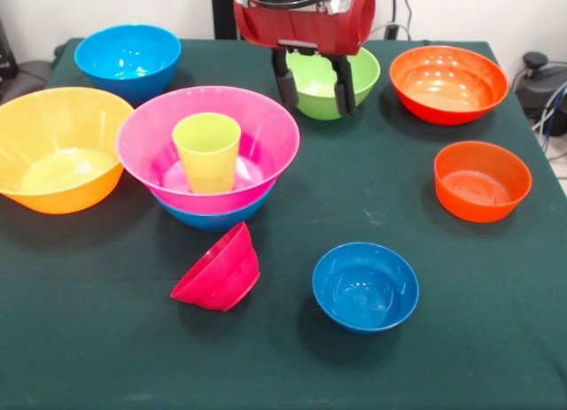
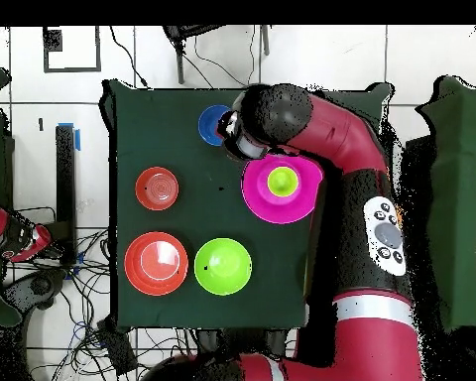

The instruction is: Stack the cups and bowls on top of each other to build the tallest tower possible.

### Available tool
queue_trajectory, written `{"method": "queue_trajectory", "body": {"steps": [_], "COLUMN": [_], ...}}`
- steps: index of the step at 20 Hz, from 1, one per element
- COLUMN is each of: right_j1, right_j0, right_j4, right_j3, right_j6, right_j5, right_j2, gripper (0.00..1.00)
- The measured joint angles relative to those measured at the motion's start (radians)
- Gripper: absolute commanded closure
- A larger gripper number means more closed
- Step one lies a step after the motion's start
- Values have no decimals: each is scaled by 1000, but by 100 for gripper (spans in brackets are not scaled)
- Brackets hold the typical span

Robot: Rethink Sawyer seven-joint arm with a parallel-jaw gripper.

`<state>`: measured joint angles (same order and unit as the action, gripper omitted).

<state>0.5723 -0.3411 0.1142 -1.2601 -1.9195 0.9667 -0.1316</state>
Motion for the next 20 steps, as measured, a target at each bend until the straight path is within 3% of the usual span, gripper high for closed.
{"method": "queue_trajectory", "body": {"steps": [20], "right_j1": [-8], "right_j0": [-16], "right_j4": [31], "right_j3": [0], "right_j6": [0], "right_j5": [-6], "right_j2": [-1], "gripper": [0]}}
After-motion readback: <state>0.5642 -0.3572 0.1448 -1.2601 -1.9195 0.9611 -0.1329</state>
